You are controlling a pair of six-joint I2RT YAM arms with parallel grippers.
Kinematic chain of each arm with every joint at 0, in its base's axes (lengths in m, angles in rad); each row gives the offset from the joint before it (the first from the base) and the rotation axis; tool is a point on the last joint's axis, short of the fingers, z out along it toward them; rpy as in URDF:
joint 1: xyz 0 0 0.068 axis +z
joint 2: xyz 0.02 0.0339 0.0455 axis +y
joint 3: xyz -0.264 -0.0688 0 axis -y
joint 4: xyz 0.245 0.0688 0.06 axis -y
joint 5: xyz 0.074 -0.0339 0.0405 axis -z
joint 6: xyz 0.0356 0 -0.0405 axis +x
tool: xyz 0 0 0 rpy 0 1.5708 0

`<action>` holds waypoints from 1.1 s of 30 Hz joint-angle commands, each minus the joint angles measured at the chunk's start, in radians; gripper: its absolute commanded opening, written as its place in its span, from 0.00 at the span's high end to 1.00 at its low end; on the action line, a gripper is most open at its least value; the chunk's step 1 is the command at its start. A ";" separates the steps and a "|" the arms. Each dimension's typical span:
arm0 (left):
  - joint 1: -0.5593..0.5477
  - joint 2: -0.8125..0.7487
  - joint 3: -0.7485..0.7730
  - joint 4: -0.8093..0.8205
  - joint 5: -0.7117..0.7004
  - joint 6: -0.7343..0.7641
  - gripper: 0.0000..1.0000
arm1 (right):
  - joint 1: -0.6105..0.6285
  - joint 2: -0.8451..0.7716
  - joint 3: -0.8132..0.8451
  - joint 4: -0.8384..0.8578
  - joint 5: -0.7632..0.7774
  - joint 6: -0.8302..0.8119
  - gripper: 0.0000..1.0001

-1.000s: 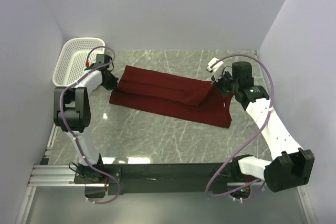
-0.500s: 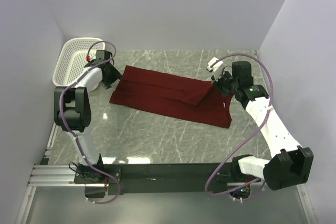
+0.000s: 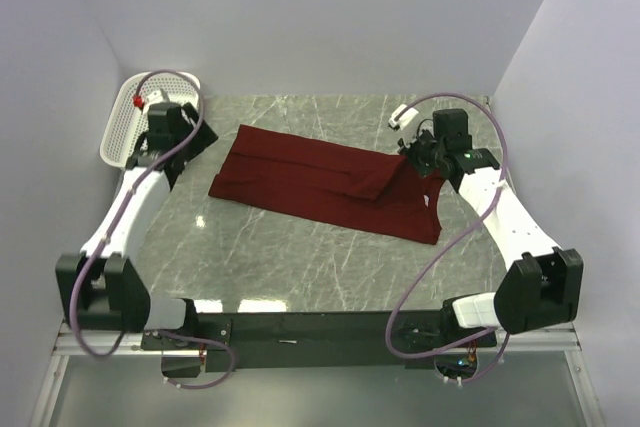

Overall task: Fold and stack the t-shirts
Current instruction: Fold the tshirt

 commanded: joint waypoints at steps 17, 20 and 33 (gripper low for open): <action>-0.003 -0.541 -0.367 -0.073 0.008 0.045 0.17 | -0.030 0.169 0.142 0.069 0.059 0.046 1.00; -0.003 -0.578 -0.377 -0.098 0.011 0.042 0.17 | -0.030 0.182 0.152 0.068 0.063 0.047 1.00; -0.003 -0.684 -0.419 -0.158 0.014 0.017 0.16 | -0.035 0.250 0.186 0.075 0.091 0.055 1.00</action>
